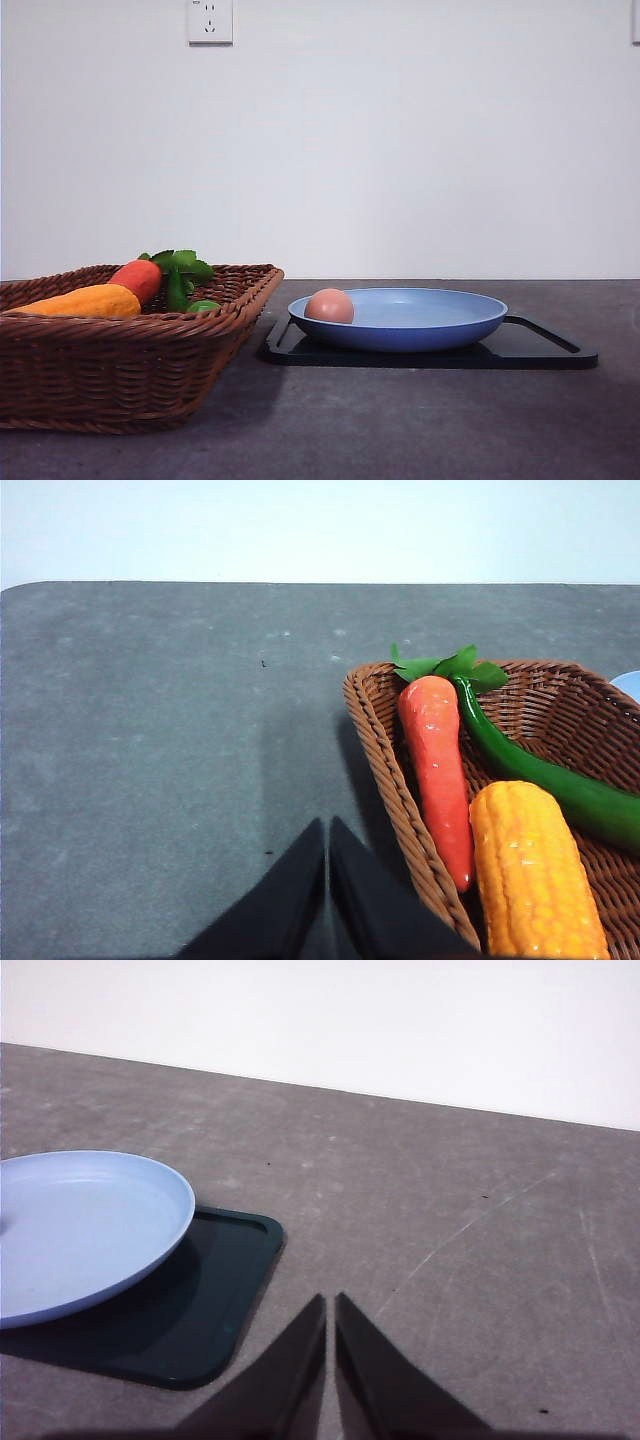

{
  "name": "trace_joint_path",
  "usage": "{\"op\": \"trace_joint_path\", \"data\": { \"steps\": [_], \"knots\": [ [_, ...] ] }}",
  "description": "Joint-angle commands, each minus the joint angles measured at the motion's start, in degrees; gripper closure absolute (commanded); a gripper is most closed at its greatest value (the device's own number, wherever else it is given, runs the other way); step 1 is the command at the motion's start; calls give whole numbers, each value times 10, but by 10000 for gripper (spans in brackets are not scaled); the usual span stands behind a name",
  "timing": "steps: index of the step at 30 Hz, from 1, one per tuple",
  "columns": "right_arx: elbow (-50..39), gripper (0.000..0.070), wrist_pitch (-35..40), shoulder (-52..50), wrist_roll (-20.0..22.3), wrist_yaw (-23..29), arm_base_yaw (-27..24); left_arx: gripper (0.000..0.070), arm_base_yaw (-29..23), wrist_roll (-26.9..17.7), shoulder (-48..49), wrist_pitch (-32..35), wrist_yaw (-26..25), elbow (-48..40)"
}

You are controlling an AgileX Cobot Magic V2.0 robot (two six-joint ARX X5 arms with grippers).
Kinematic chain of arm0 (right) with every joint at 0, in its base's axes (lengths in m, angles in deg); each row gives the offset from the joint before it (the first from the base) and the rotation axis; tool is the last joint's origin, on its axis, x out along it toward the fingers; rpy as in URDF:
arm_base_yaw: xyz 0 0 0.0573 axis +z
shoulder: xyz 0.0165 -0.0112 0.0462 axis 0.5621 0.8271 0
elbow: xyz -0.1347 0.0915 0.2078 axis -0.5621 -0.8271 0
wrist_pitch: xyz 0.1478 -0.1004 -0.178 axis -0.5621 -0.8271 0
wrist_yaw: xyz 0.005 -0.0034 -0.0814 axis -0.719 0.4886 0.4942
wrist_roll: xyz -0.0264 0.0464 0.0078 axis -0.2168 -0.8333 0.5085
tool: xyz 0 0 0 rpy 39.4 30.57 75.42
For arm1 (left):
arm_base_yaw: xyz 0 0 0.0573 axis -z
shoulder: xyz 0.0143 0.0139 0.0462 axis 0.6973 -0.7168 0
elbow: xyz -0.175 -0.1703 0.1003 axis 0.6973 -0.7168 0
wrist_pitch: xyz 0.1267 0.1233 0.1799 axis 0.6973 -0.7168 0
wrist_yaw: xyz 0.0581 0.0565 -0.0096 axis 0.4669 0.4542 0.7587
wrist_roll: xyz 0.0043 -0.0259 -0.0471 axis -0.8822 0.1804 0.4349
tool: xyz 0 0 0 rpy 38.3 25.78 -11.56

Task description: Transfer egg from basket to plate and serve

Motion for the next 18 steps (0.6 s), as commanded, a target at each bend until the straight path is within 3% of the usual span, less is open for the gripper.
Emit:
{"op": "trace_joint_path", "data": {
  "steps": [1,18],
  "knots": [
    [-3,700,6,-1,2,0,0,700,-1,3,1,8,0,-16],
    [-3,700,6,-1,2,0,0,700,-1,3,1,8,0,-16]
  ]
}}
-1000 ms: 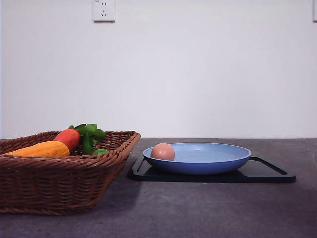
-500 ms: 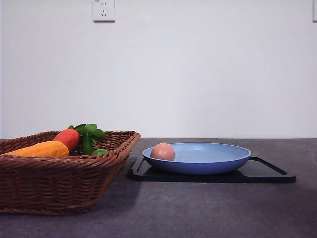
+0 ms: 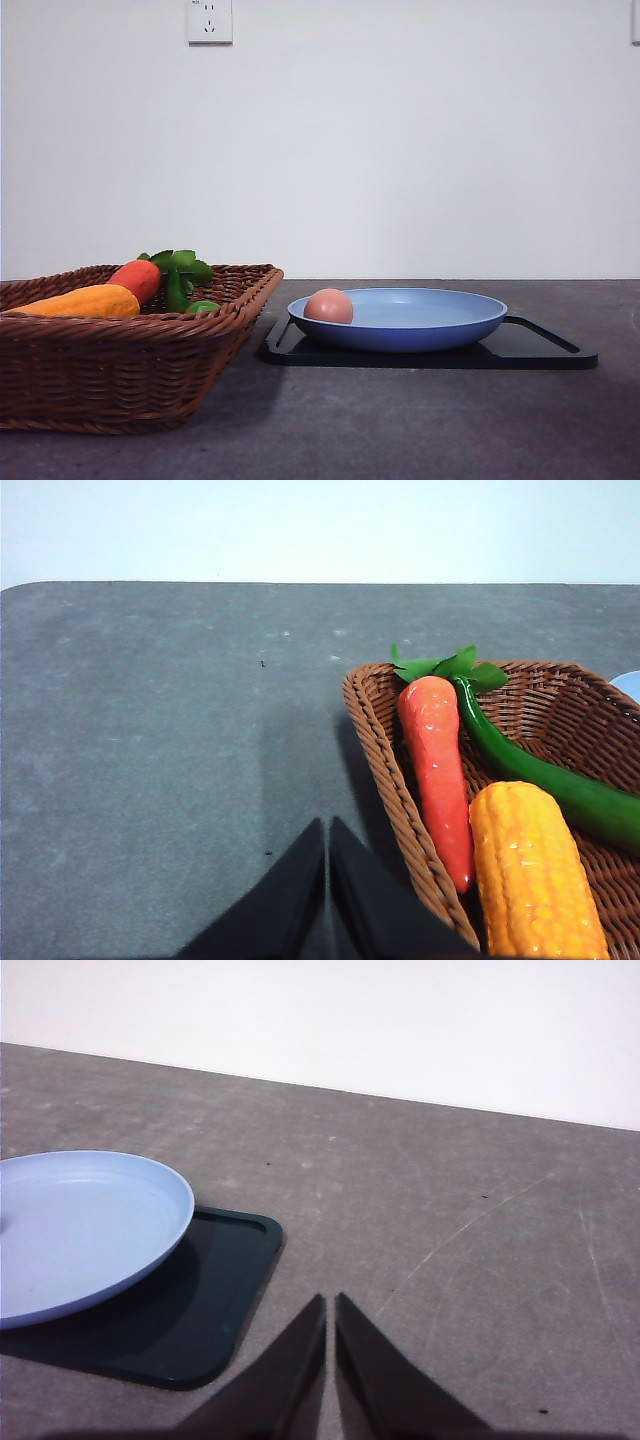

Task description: Transfer egg from basket to plate and serve

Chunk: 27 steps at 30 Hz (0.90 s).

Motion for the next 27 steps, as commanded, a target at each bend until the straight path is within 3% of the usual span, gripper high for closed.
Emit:
{"op": "trace_joint_path", "data": {
  "steps": [1,27],
  "knots": [
    [-3,700,6,-1,2,0,0,700,-1,3,1,8,0,-16],
    [-3,700,6,-1,2,0,0,700,-1,3,1,8,0,-16]
  ]
}}
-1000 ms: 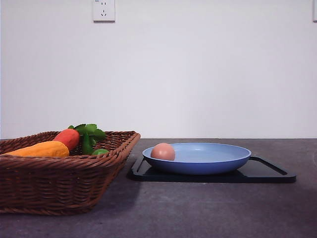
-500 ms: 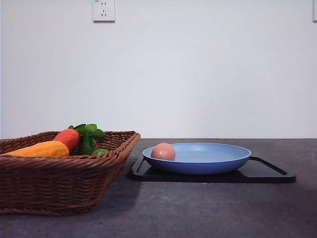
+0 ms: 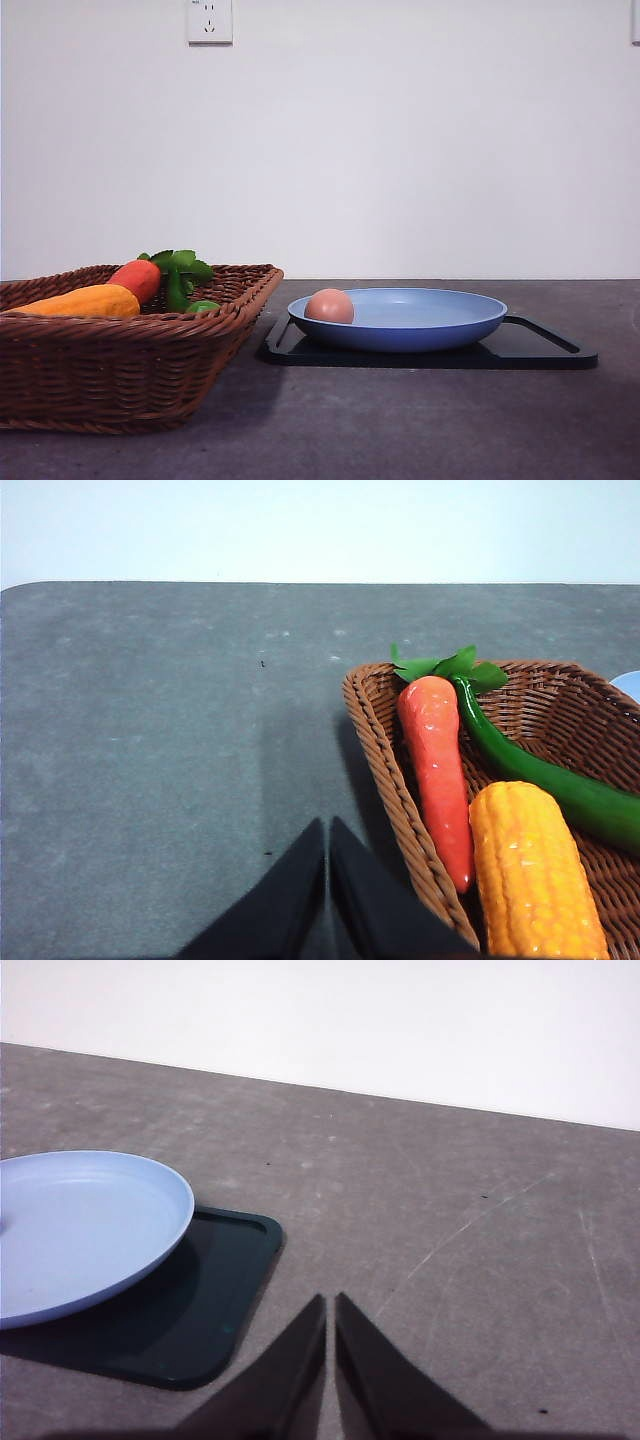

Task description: Transfer egg from basket to plate and serve

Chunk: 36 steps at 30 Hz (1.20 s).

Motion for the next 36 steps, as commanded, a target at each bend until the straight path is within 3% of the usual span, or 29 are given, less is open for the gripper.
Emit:
{"op": "trace_joint_path", "data": {
  "steps": [1,36],
  "knots": [
    [-3,700,6,-1,2,0,0,700,-1,3,1,8,0,-16],
    [-3,700,6,-1,2,0,0,700,-1,3,1,8,0,-16]
  ]
}}
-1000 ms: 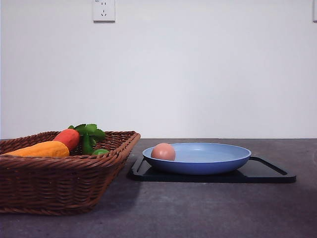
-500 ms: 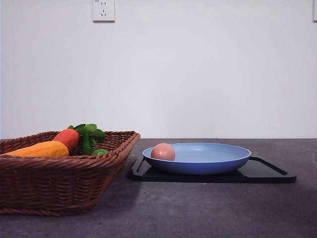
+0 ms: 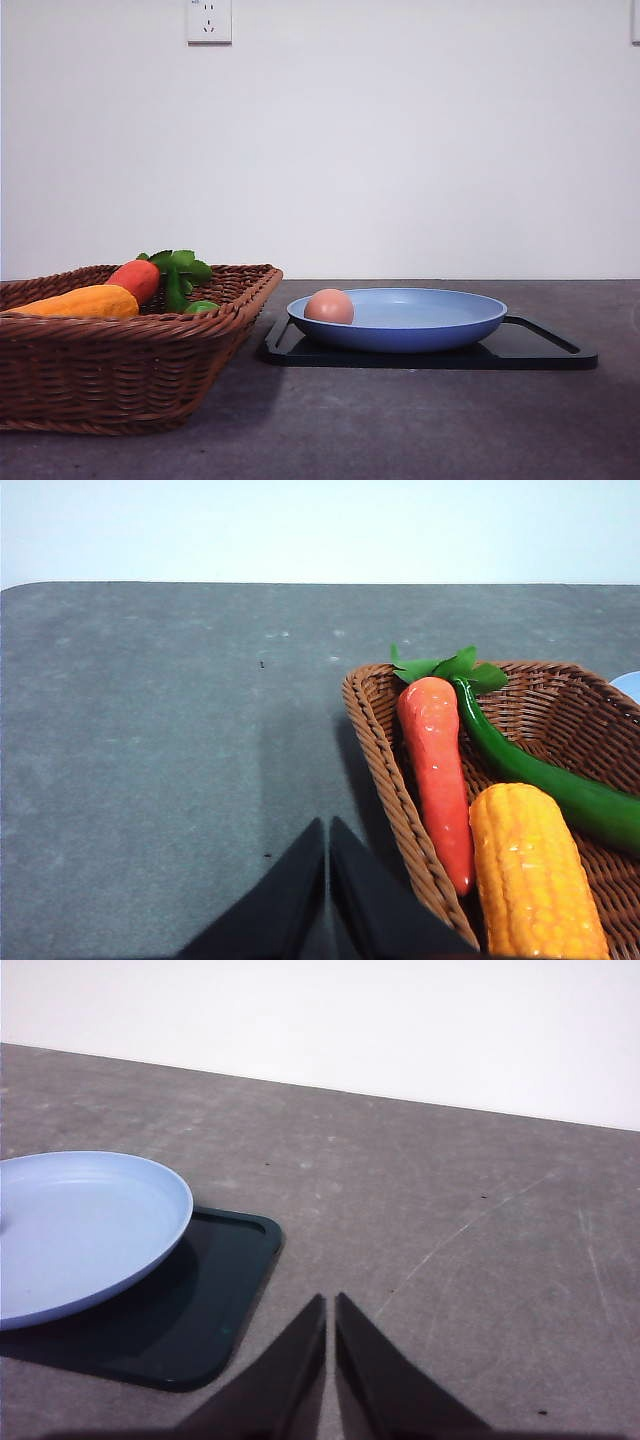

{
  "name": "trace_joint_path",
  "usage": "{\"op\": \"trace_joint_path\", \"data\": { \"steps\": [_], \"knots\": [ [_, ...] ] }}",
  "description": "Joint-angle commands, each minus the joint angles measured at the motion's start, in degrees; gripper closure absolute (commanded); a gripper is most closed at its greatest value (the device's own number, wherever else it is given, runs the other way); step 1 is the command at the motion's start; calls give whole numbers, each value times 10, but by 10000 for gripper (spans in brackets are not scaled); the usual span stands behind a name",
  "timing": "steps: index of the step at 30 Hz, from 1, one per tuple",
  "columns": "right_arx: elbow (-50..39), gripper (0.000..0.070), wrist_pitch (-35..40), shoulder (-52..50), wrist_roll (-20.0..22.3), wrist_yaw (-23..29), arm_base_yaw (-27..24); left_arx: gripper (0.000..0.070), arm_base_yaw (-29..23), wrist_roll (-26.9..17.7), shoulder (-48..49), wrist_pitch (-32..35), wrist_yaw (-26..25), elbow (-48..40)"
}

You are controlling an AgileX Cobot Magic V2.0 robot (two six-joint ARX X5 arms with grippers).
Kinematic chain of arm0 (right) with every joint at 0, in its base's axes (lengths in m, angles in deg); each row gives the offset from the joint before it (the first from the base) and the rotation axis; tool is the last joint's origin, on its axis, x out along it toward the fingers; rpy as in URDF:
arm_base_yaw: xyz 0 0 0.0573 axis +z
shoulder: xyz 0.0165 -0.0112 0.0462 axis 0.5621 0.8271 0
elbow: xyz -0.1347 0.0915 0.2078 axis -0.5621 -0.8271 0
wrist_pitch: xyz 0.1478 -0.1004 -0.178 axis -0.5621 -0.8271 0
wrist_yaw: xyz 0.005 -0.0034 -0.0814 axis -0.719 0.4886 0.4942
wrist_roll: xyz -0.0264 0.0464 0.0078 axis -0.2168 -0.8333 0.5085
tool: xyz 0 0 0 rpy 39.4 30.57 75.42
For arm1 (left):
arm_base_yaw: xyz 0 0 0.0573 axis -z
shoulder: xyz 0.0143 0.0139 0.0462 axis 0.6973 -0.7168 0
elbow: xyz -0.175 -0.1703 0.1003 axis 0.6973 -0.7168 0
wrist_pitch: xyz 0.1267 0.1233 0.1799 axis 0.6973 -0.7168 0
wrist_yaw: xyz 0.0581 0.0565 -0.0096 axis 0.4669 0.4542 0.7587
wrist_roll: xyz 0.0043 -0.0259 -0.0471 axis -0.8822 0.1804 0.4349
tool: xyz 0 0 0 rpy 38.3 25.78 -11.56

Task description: Transfer egg from basket to plate and serve

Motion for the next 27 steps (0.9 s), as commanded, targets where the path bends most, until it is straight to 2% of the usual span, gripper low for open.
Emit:
{"op": "trace_joint_path", "data": {
  "steps": [1,27],
  "knots": [
    [-3,700,6,-1,2,0,0,700,-1,3,1,8,0,-16],
    [-3,700,6,-1,2,0,0,700,-1,3,1,8,0,-16]
  ]
}}
